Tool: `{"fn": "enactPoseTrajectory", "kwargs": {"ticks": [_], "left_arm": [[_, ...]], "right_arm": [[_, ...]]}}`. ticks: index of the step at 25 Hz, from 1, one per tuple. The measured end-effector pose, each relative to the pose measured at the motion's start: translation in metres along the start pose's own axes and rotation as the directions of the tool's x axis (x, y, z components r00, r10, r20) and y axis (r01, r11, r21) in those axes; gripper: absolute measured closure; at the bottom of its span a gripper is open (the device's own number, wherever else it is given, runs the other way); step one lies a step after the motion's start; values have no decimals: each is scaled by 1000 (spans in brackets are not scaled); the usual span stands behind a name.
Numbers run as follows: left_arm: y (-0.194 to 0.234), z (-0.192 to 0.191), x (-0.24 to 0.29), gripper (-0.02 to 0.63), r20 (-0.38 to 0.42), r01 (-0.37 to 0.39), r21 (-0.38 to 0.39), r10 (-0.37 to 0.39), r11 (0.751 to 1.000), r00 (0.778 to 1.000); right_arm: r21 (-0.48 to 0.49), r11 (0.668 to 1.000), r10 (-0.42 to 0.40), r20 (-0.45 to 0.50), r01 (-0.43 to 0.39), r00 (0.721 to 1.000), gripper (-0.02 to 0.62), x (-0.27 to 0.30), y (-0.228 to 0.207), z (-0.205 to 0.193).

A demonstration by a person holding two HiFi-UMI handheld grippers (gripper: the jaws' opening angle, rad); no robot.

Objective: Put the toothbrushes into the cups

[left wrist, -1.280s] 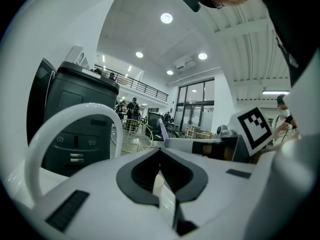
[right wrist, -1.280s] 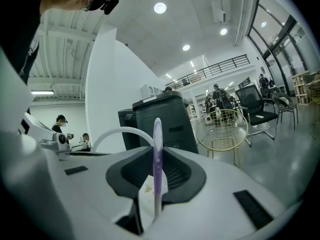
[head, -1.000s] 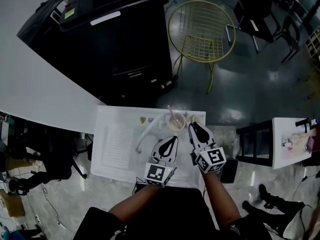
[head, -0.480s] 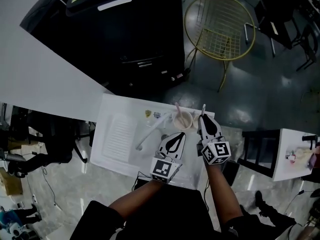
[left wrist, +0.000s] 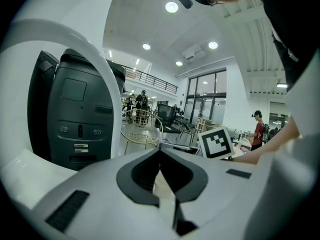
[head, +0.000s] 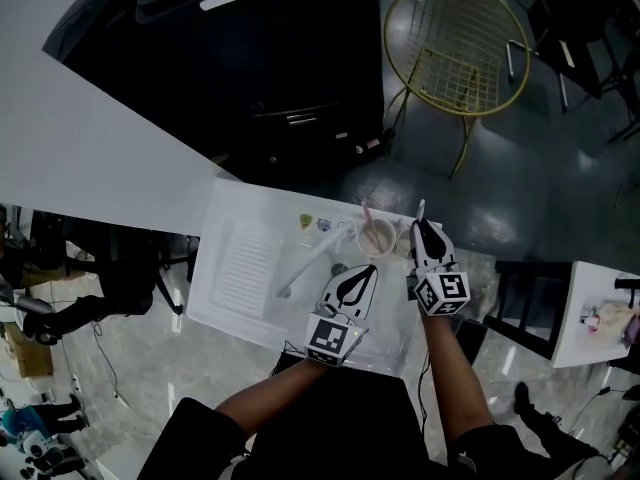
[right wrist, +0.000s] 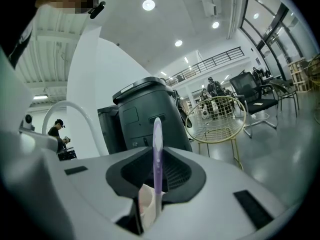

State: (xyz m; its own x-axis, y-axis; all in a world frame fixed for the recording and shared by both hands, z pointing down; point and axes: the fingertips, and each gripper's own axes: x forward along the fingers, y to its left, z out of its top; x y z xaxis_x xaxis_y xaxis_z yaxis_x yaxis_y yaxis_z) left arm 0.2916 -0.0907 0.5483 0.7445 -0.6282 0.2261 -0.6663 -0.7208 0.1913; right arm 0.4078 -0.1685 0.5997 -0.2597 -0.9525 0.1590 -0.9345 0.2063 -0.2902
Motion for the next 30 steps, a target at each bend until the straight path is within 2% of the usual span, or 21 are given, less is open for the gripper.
{"fn": "enactPoseTrajectory", "kwargs": {"ticks": [9, 17, 30], "left_arm": [[7, -6, -8, 594, -13, -25, -5, 25, 1000, 1000], [9, -5, -14, 594, -15, -37, 38, 37, 999, 999], [11, -4, -26, 594, -4, -42, 30, 42, 999, 999]], "right_arm": [[-28, 1000, 5, -57, -6, 998, 522, 6, -1, -25], [-88, 996, -20, -124, 9, 992, 522, 8, 1, -40], [-97, 993, -83, -119, 72, 989, 520, -6, -2, -39]]}}
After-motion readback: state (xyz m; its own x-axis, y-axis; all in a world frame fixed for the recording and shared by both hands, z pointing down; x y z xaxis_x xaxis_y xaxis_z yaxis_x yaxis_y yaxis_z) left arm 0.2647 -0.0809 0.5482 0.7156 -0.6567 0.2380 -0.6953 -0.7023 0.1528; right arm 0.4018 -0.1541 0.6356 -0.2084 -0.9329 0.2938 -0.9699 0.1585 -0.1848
